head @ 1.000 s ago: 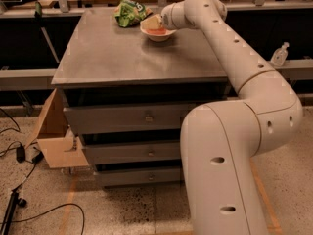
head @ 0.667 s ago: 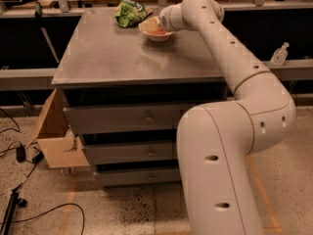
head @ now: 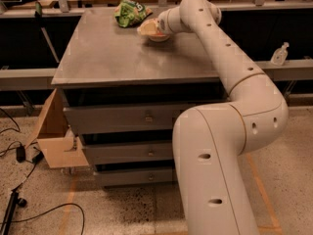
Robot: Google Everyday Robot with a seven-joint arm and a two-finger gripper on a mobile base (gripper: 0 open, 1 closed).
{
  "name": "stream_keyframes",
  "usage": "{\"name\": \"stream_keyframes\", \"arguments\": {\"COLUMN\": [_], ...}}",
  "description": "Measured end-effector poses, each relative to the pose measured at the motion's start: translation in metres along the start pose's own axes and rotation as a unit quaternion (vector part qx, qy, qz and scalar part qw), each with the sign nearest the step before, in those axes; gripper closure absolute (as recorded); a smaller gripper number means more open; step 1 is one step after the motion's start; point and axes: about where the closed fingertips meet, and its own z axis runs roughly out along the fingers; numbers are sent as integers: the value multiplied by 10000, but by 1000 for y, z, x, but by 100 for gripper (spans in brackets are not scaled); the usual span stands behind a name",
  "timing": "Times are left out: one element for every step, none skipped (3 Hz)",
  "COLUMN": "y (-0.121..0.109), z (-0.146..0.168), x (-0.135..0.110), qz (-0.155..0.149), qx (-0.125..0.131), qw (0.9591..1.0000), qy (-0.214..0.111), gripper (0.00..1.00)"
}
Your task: Pick apple from paper bowl and place on counter
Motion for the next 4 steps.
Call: {"name": "stream_keyframes", "arguments": {"y": [-2, -6, -8, -9], "z": [1, 1, -1, -9], "x": [1, 3, 3, -8], "qz": [20, 70, 83, -23], "qx": [11, 19, 31, 68], "qw": [10000, 10000, 10000, 9998], "qy": [-5, -20, -41, -195], "gripper": [46, 69, 93, 100]}}
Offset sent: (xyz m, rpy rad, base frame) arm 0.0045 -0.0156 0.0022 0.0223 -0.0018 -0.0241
